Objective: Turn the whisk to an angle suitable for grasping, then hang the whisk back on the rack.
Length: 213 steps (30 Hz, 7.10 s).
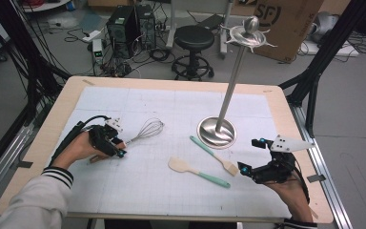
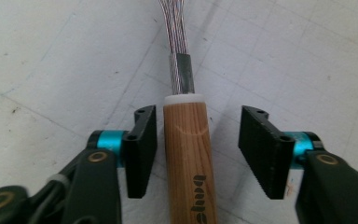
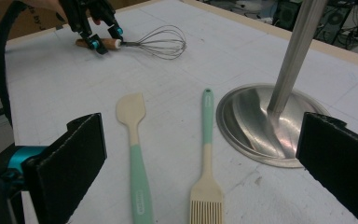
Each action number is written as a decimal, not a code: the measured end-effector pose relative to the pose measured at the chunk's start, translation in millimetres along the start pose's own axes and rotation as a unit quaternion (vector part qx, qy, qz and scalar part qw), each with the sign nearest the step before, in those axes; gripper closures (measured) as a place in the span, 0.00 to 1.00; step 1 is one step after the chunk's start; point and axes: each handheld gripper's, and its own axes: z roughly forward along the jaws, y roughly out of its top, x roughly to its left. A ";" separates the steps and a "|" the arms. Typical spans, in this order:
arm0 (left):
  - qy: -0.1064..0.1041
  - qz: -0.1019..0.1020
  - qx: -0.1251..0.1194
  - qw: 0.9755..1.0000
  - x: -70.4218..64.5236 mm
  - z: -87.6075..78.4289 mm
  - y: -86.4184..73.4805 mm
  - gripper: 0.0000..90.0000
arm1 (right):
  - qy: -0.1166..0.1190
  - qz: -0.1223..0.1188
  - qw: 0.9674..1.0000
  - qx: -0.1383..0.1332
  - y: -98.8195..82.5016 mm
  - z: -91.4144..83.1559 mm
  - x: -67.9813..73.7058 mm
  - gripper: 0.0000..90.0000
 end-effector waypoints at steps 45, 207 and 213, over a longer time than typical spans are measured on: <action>-0.014 0.032 -0.109 0.993 -31.5 -63.9 23.3 0.78 | 0.007 -0.005 1.000 -0.006 6.2 -2.0 2.2 0.00; 0.024 0.012 -0.330 0.944 -75.7 -87.1 -46.3 0.02 | 0.020 -0.020 0.999 0.038 17.7 5.6 1.7 0.00; 0.021 0.010 -0.332 0.943 -74.8 -86.5 -47.6 0.02 | 0.030 -0.039 0.997 0.058 27.6 10.3 5.1 0.00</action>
